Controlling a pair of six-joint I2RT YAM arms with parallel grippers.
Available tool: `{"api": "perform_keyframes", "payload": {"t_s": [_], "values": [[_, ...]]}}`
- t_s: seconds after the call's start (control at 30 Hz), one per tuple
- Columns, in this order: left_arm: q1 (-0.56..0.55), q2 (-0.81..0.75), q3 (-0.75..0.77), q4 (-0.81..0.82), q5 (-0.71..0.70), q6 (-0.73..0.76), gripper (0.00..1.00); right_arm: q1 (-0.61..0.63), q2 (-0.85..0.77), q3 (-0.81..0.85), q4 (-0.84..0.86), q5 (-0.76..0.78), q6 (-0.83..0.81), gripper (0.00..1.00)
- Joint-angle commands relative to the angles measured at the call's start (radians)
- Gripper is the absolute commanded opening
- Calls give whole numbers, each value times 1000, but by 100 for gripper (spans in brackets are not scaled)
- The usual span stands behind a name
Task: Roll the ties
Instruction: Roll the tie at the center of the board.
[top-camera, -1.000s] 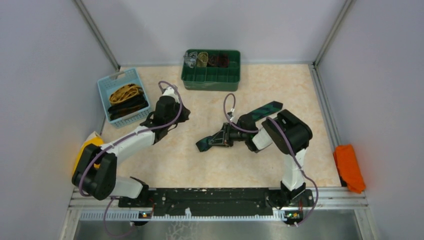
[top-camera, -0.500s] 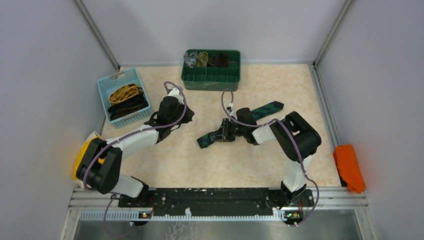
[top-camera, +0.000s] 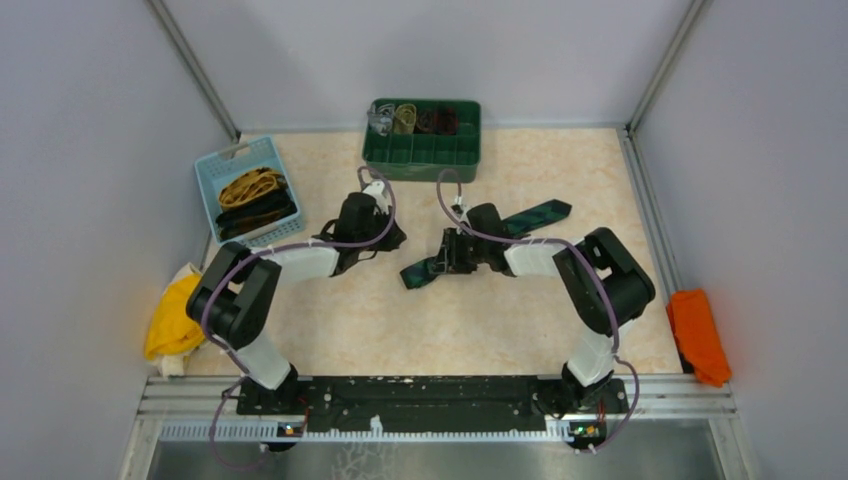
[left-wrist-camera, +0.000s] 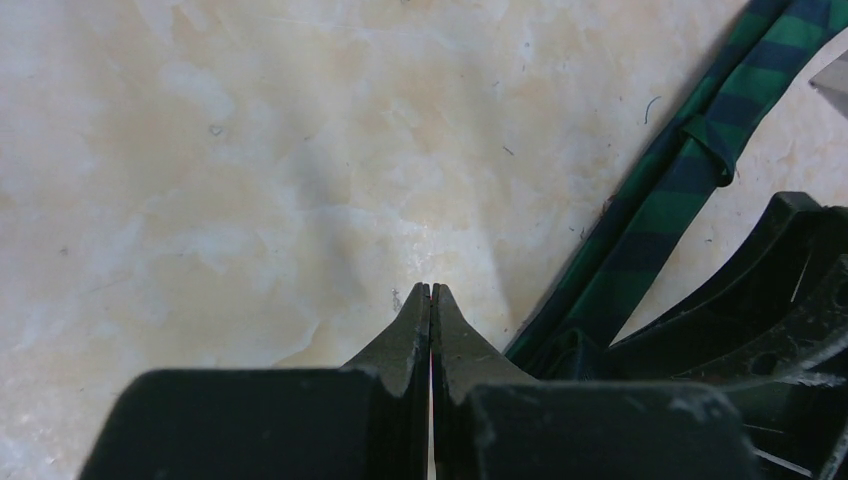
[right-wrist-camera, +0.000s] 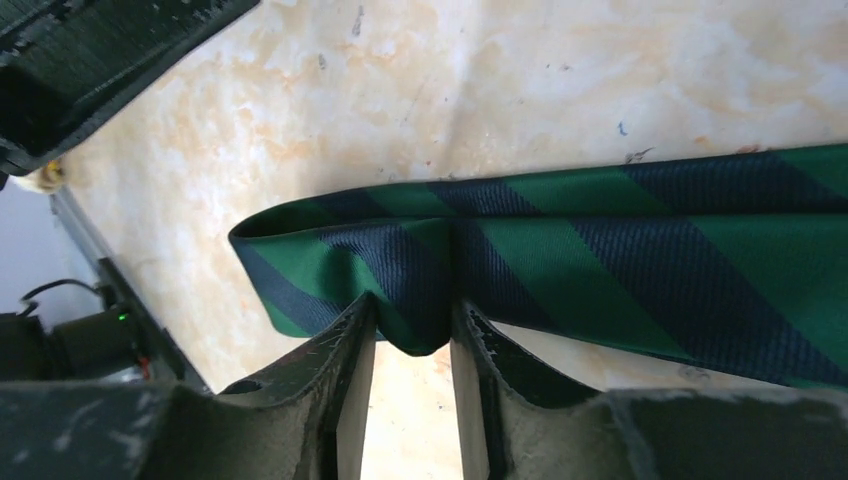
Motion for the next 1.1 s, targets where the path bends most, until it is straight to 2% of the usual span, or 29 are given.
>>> {"api": "perform_keyframes", "payload": {"t_s": [0.0, 0.23, 0.4, 0.57, 0.63, 0.8, 0.87, 0.9, 1.07], "values": [[-9, 58, 46, 46, 65, 43, 0, 34, -44, 84, -165, 121, -116, 36], [-21, 143, 104, 70, 136, 73, 0, 86, -51, 159, -300, 269, -169, 37], [-26, 183, 109, 71, 145, 80, 0, 139, -139, 166, -357, 439, -215, 45], [-27, 201, 90, 81, 154, 75, 0, 174, -243, 131, -386, 498, -222, 45], [-27, 201, 84, 82, 150, 75, 0, 188, -269, 104, -386, 494, -218, 39], [-29, 203, 74, 80, 152, 69, 0, 235, -259, 52, -372, 486, -213, 10], [-31, 204, 68, 81, 151, 68, 0, 250, -242, 33, -347, 468, -203, 3], [-31, 204, 68, 80, 146, 69, 0, 258, -231, 25, -335, 457, -195, 0], [-31, 204, 68, 65, 125, 78, 0, 300, -176, -22, -250, 454, -147, 0]]}}
